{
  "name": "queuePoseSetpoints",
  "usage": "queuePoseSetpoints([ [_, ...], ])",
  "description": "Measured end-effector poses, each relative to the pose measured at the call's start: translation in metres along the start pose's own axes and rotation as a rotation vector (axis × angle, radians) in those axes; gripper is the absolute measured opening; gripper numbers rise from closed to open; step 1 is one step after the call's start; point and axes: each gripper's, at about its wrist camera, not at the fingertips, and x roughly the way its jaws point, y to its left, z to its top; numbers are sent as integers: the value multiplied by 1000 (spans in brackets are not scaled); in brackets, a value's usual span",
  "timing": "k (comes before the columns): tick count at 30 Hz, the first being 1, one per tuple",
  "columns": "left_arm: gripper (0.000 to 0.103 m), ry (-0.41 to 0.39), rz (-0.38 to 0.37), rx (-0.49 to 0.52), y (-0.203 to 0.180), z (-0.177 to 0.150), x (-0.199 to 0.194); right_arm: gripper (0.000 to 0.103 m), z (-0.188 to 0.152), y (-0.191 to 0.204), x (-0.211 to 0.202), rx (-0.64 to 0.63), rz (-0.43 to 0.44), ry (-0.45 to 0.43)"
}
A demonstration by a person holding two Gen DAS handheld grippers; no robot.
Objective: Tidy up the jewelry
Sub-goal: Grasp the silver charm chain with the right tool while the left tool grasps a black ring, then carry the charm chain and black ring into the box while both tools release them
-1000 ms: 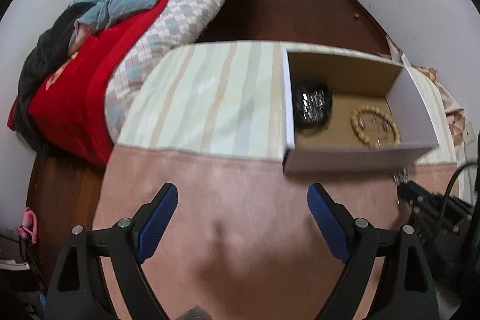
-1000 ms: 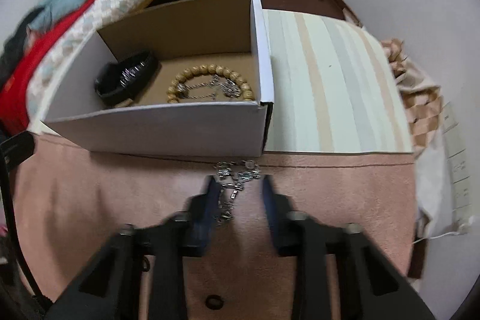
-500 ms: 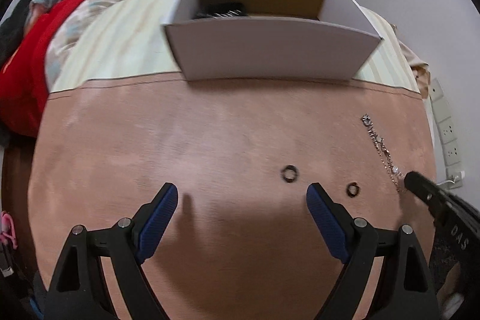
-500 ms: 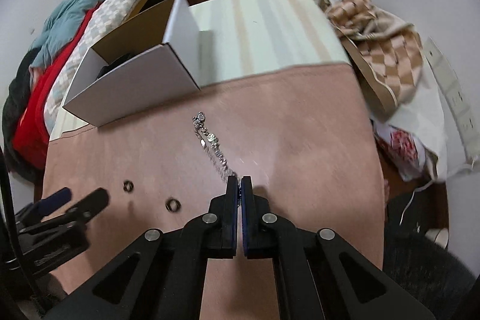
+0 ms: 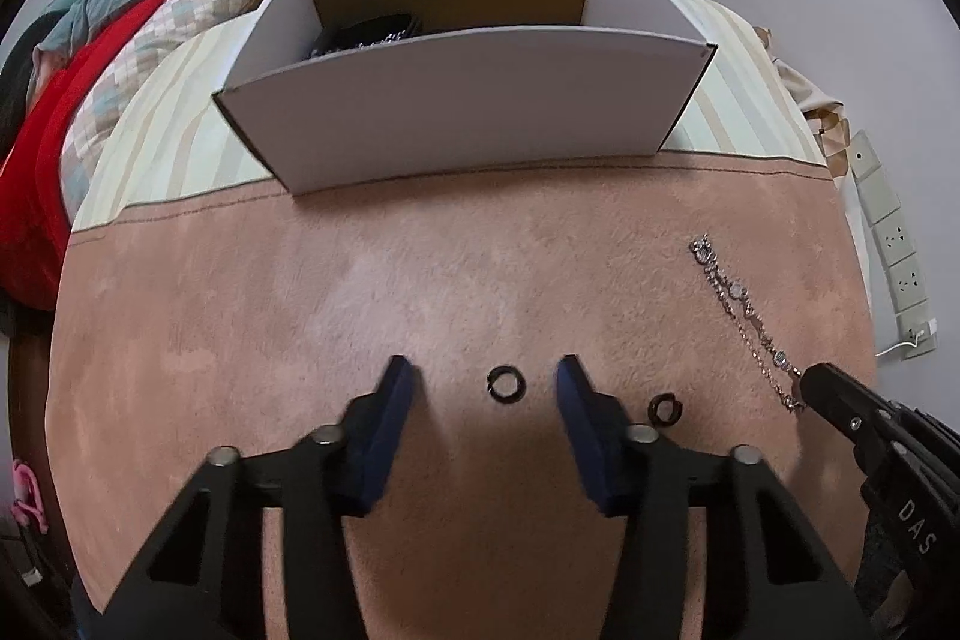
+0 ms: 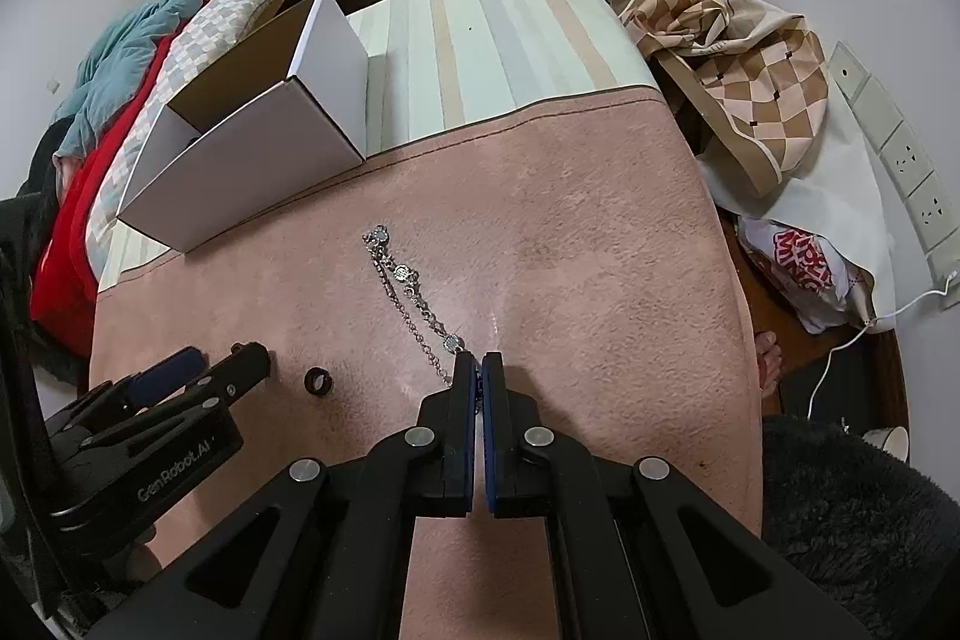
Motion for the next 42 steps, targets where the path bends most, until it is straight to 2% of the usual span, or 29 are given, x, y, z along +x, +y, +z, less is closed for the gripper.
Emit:
queuePoseSetpoints([
  [1, 31, -2, -1, 4, 0, 1, 0, 2, 0, 0, 0, 1, 0, 0],
  [3, 15, -8, -4, 11, -1, 3, 0, 2, 0, -1, 0, 1, 0, 2],
  [5, 10, -10, -5, 17, -1, 4, -1, 2, 0, -1, 1, 3, -1, 3],
  [11, 9, -14, -36, 18, 0, 1, -7, 2, 5, 1, -12, 11, 24, -27],
  [18, 9, -41, -91, -20, 20, 12, -40, 2, 28, 20, -50, -19, 94, -109],
  [25, 9, -100, -124, -41, 46, 46, -89, 1, 66, 46, -97, -90, 166, -189],
  [32, 9, -169, -107, -21, 60, 99, -114, 1, 112, 85, -135, -180, 218, -269],
  [36, 9, -167, -100, -45, 73, 132, -104, 1, 148, 113, -131, -230, 221, -278],
  [42, 9, -91, -103, -71, 83, 167, -67, 1, 194, 142, -79, -265, 206, -170],
])
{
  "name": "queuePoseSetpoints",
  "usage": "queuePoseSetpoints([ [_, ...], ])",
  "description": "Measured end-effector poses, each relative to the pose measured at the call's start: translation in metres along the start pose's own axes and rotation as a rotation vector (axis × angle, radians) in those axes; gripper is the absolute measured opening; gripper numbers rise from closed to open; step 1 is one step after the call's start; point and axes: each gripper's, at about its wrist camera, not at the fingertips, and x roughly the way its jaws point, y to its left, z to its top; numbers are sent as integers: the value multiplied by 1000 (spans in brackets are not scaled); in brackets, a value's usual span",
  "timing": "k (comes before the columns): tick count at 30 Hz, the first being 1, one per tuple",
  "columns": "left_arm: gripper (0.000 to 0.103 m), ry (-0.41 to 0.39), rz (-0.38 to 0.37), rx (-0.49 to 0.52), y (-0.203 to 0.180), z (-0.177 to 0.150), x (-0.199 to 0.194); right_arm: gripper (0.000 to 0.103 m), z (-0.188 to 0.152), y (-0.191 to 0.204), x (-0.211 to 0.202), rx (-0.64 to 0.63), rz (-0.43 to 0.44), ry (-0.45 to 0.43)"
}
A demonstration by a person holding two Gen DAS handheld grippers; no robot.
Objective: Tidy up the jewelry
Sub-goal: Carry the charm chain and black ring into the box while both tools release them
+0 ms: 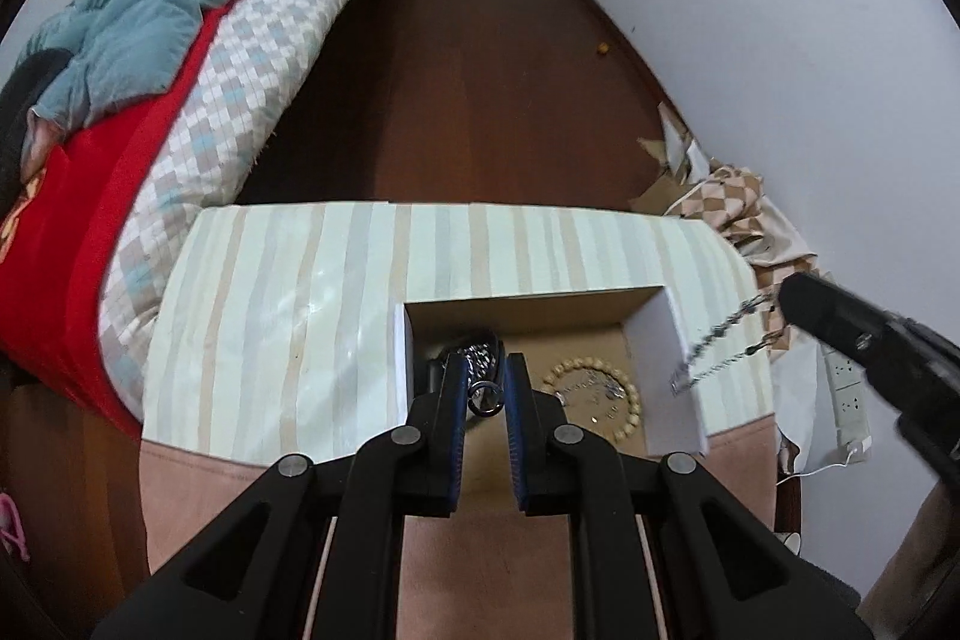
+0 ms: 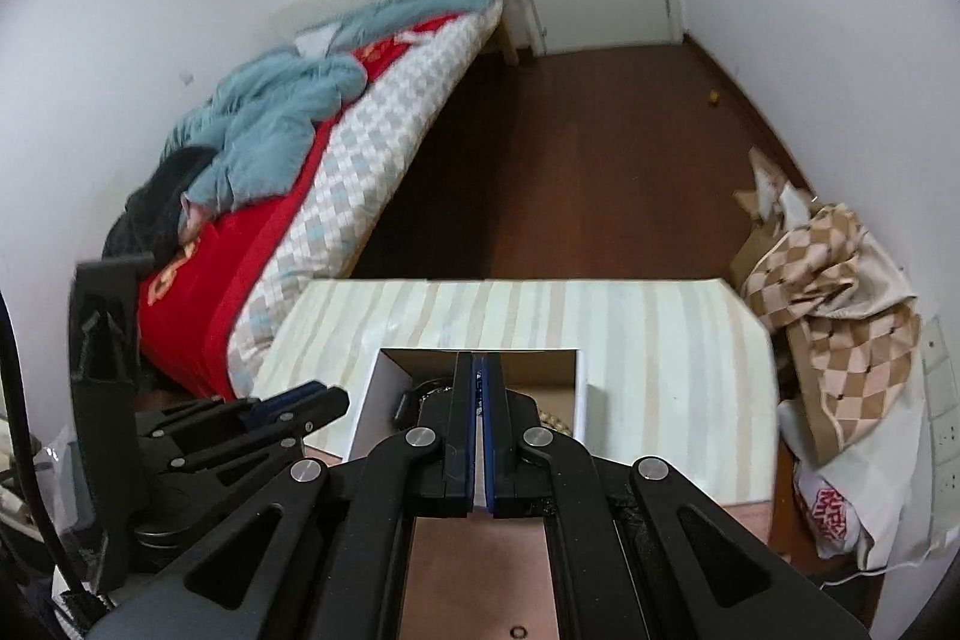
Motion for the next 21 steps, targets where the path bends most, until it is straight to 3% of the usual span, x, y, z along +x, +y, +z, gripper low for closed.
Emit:
queuePoseSetpoints([
  [7, 11, 109, 21, -34, 8, 14, 44, 1, 12, -10, 66, -10, -46, 97],
  [10, 12, 149, 36, -57, 10, 14, 53, 2, 12, -15, 91, -10, -44, 179],
  [11, 17, 149, 44, -52, 10, 13, 53, 3, 12, -17, 95, -1, -43, 196],
  [13, 38, 144, 73, -38, 9, 12, 52, 3, 7, -21, 102, 11, -37, 243],
  [14, 56, 133, 79, -40, 10, 11, 49, 9, 5, -22, 102, 13, -39, 246],
  [15, 68, 125, 83, -47, 11, 10, 45, 16, 3, -23, 100, 11, -48, 246],
  [17, 69, 113, 86, -52, 13, 8, 40, 51, -2, -25, 92, 21, -55, 237],
  [19, 73, 107, 115, -48, 15, 6, 34, 58, -7, -28, 83, 32, -68, 230],
  [21, 92, 92, 137, -47, 16, -1, 27, 59, -15, -28, 72, 18, -117, 219],
])
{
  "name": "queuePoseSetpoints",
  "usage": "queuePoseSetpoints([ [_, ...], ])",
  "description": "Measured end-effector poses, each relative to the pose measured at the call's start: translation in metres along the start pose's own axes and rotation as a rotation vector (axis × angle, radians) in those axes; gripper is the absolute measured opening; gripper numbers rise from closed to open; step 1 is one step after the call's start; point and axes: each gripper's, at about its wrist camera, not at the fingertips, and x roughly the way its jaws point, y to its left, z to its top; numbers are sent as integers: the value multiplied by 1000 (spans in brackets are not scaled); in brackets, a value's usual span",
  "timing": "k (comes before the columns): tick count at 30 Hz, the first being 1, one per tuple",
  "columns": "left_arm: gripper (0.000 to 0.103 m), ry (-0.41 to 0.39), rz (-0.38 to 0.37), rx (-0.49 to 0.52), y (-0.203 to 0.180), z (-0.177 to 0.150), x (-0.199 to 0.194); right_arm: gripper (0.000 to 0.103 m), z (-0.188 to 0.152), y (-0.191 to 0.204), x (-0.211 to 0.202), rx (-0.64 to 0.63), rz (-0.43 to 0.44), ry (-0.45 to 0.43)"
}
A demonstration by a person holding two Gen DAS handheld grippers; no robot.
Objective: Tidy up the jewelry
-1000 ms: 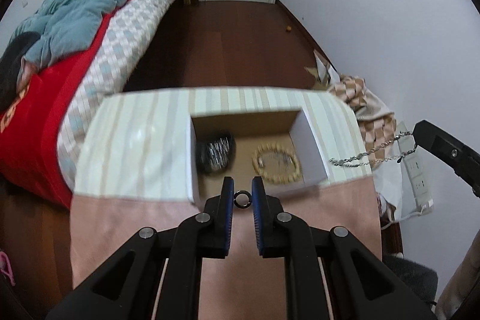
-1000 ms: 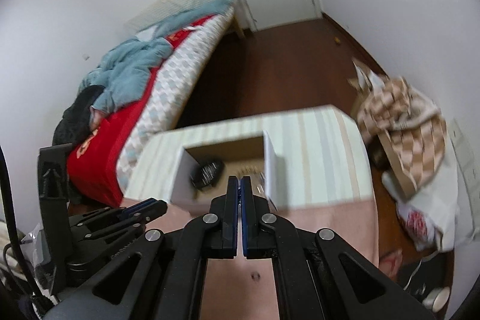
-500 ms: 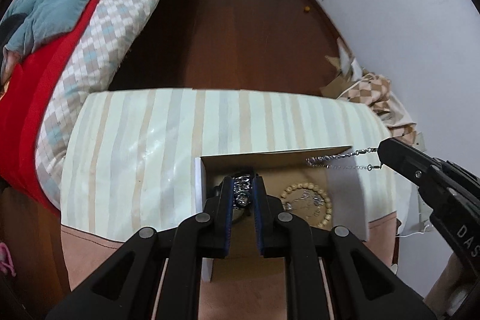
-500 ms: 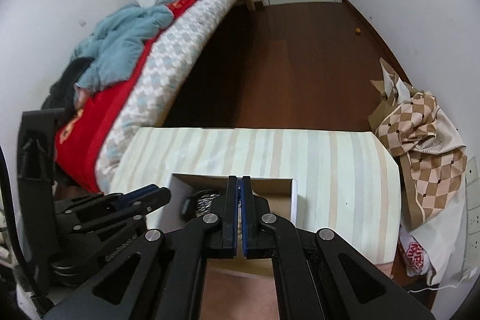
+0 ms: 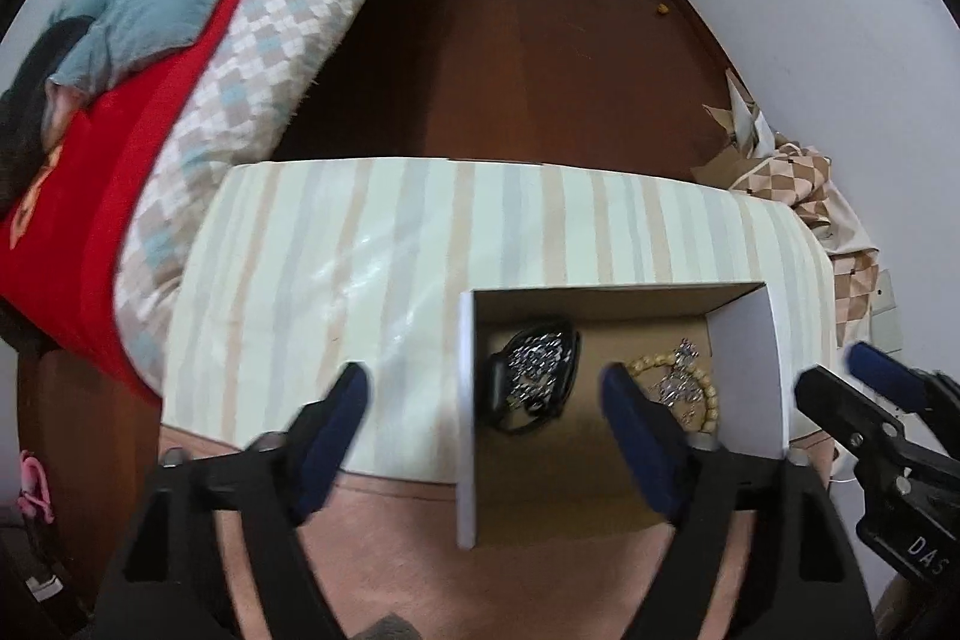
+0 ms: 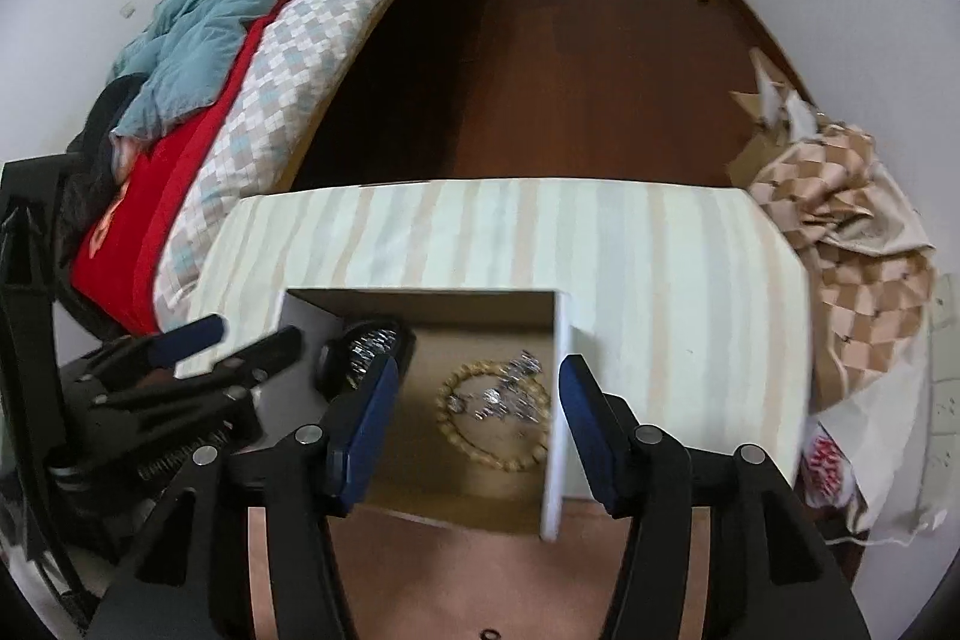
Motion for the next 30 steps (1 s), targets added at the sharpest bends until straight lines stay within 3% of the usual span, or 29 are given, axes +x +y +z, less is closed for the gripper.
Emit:
queuePoseSetpoints([
  [4, 101, -40, 48, 6, 3, -17, -13, 93, -20, 0, -11, -13, -93, -8],
  [8, 102, -82, 79, 6, 4, -36, -28, 101, -38, -3, -17, -4, -154, -5],
  [17, 102, -149, 76, -8, 2, -69, -80, 102, -71, 5, -58, -4, -224, -77],
  [30, 102, -357, 83, -20, -7, -126, -212, 102, -117, 38, -204, -28, -259, -302],
])
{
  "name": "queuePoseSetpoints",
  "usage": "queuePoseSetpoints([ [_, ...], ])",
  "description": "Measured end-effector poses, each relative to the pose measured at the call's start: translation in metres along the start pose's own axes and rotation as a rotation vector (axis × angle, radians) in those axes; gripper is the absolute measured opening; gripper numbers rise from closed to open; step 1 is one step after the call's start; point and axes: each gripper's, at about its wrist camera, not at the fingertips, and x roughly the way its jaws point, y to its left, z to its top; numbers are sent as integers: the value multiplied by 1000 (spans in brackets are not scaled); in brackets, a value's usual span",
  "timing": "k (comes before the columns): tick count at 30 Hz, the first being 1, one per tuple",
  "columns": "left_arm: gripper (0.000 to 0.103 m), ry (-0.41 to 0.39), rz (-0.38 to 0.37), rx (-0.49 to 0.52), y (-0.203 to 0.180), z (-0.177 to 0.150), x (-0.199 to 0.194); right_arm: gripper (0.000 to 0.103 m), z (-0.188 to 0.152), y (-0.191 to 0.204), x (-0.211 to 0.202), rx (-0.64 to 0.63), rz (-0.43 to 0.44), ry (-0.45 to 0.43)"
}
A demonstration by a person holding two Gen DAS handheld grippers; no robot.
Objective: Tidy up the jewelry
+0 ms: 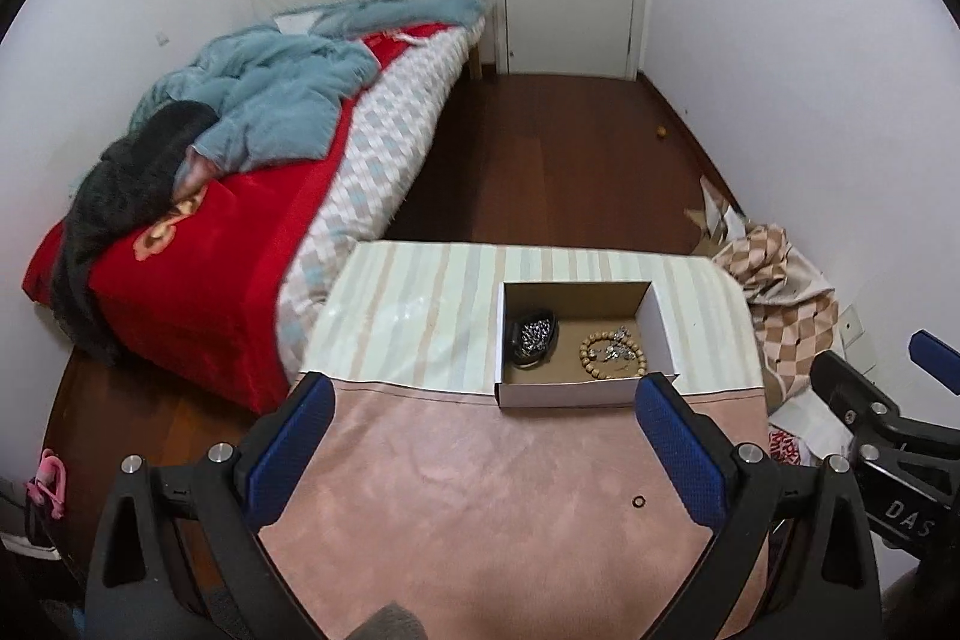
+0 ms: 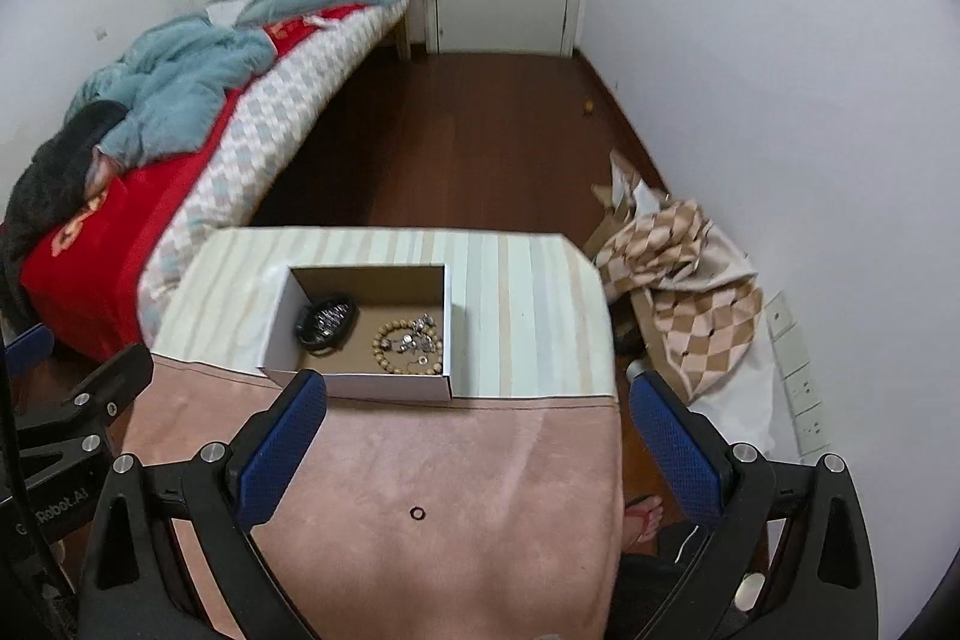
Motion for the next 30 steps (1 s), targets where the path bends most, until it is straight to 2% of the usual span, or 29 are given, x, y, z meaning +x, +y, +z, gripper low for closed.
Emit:
queuePoseSetpoints([
  [7, 102, -57, -6, -1, 9, -10, -58, 102, -11, -2, -83, 3, 5, -100],
  [16, 102, -118, -26, -20, 16, -19, -119, 103, -30, -2, -165, -4, -4, -193],
  [22, 102, -133, -40, -23, 16, -24, -139, 103, -36, -2, -196, -15, -22, -236],
  [30, 102, -89, -38, -29, 18, -31, -135, 103, -41, -1, -206, -10, 1, -207],
])
